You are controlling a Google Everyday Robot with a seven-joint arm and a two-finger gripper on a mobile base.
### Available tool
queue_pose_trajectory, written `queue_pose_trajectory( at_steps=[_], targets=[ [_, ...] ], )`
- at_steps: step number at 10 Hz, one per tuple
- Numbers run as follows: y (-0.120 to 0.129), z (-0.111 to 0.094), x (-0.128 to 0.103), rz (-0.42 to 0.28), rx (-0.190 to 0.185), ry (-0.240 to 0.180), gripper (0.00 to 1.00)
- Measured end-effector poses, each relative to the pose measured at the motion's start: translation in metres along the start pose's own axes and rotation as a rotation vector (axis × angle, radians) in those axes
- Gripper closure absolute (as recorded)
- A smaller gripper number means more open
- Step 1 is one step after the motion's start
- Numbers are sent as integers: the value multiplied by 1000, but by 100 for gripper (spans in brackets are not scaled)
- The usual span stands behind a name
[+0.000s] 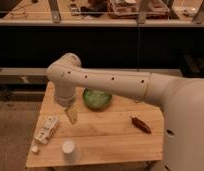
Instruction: Move the arm in a circular motion
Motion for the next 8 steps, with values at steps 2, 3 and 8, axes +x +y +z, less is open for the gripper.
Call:
queue_pose_trajectory(
  at_steps=[2, 3, 8],
  targets=[
    [-36, 26, 35, -77, 82, 30, 20],
    [-46, 33, 51, -96, 104, 48, 20],
    [4, 11, 185, -23, 48, 250, 20]
  ],
)
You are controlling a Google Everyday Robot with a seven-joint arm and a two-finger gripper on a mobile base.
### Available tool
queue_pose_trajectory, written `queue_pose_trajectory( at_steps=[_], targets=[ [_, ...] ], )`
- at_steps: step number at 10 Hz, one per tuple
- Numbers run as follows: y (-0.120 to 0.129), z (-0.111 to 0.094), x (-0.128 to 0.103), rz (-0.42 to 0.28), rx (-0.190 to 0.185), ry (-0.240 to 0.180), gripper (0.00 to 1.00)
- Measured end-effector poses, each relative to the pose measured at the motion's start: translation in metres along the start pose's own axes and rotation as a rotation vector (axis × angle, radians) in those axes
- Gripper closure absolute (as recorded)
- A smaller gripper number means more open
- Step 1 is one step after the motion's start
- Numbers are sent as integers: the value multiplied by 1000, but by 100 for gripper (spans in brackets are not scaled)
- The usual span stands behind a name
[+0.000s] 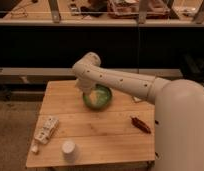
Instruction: Move the arm in a circular motion
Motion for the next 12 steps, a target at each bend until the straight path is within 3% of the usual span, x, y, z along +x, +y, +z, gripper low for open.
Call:
queue_pose_trajectory(
  at_steps=[3, 5, 7, 8, 10, 12],
  targets=[
    [63, -40, 44, 79, -103, 89, 20],
    [99, -64, 35, 133, -154, 87, 20],
    [142, -94, 12, 195, -200, 83, 20],
    [154, -104, -5, 222, -210, 55, 20],
    [164, -111, -68, 258, -212, -102, 20],
    [165, -113, -106, 257, -218, -199, 20]
  ],
)
